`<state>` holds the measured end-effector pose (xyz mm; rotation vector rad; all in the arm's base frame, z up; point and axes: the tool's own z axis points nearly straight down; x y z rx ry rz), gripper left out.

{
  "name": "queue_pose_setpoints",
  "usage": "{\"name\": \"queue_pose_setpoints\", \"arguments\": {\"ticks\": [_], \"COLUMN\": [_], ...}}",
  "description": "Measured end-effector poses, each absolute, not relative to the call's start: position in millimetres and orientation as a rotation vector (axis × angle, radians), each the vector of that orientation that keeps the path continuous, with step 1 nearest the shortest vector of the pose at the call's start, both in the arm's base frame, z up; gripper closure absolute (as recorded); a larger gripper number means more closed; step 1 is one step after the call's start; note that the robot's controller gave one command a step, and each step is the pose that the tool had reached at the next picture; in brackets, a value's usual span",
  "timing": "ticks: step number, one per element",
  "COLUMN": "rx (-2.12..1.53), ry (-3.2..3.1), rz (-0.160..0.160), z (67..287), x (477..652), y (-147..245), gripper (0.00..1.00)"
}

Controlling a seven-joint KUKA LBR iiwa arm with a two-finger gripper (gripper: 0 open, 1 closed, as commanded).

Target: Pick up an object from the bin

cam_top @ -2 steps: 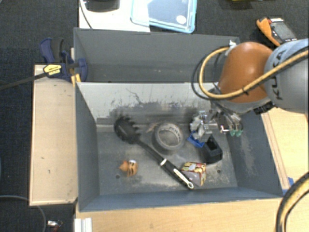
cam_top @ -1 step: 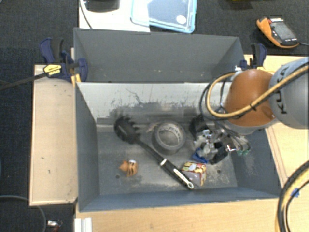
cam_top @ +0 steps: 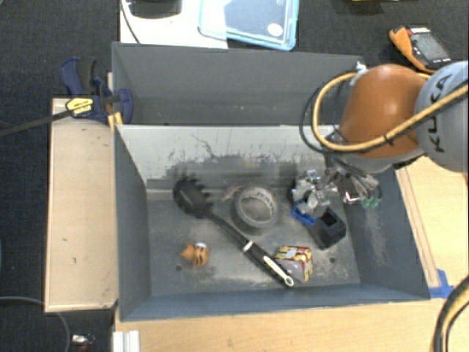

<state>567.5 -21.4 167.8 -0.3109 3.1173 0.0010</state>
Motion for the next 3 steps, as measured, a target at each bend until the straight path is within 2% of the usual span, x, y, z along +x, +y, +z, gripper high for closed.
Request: {"name": "queue_pose_setpoints", "arguments": {"ticks": [1,2,3], "rx": [-0.316,-0.353,-0.272], "ry": [3.118,3.125,3.131], "rz": [0.0,0.002,0.006], "z": [125,144,219], "x": [568.4,569.9,553.1], "y": [-52,-48,-65], "gripper": [1.0,1.0,1.0]}}
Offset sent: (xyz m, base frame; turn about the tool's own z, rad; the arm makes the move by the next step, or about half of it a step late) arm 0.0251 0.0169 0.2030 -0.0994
